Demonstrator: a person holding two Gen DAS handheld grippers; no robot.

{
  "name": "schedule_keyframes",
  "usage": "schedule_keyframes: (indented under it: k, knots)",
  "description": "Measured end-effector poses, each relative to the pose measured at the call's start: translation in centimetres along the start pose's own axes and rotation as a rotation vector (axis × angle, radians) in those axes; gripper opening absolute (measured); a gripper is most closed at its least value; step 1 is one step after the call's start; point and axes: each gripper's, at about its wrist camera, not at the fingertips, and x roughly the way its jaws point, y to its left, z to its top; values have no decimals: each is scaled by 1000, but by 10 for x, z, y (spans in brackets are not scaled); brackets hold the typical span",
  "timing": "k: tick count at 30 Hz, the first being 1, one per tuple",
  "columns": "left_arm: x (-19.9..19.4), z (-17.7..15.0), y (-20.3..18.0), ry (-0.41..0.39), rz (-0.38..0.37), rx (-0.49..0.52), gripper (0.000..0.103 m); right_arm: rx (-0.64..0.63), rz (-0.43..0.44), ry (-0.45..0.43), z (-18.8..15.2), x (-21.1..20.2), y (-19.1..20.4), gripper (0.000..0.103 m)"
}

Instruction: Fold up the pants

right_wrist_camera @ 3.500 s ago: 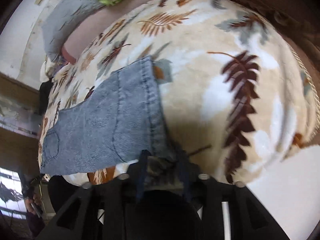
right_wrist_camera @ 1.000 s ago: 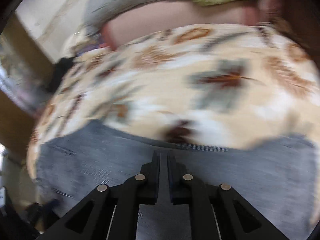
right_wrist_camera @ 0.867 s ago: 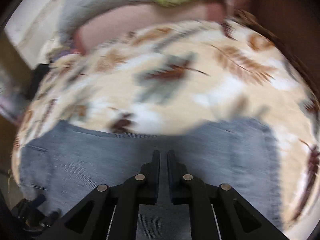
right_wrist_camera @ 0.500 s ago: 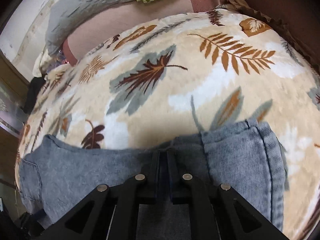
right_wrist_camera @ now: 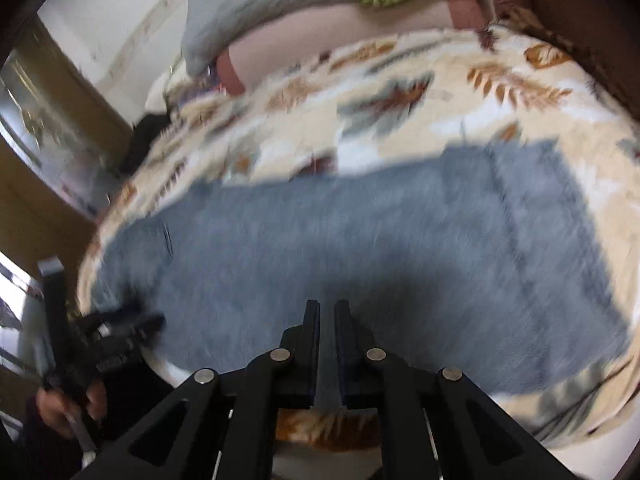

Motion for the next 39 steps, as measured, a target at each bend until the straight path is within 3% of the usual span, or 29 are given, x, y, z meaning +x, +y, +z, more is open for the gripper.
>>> schedule_keyframes:
  k: [5,8,11,12,14,15,19,24,29,32,36,39]
  knots:
    - [2,3,-2,24,33,10,75,93,58,22,3,4,-16,10]
    - [-10,5,4,15,14,-20,75,155,89,-50,0,-22,-32,10]
    - [-26,9,5,-37,23,1,75,276,186,-136,-8,-60,-65,14]
    - [-29,12,8,-45,26,-7,75,329,219,-180,-15,-76,-80,21]
    - [-31,15,12,-47,-5,-33,75,422,237,-240,-27,-100,-103,77]
    - [-32,16,11,-45,-19,-40,75,468,241,-280,-36,-113,-116,82]
    - [-27,19,-3,-41,-42,-14,75,588,309,-329,-56,-124,-144,82]
    - [-33,17,-21,-24,-84,-14,75,652,329,-262,-57,-92,-150,82]
    - [-41,16,-50,-28,-114,73,75,739,343,-241,-58,-56,-157,81]
    - [-35,24,-66,-22,-126,101,75,790,371,-276,-60,-53,-168,81]
    - [-18,37,-88,10,-151,113,75,822,323,-353,-60,-58,-178,81]
    - [-14,46,-110,0,-167,140,75,857,366,-355,-60,-53,-186,81]
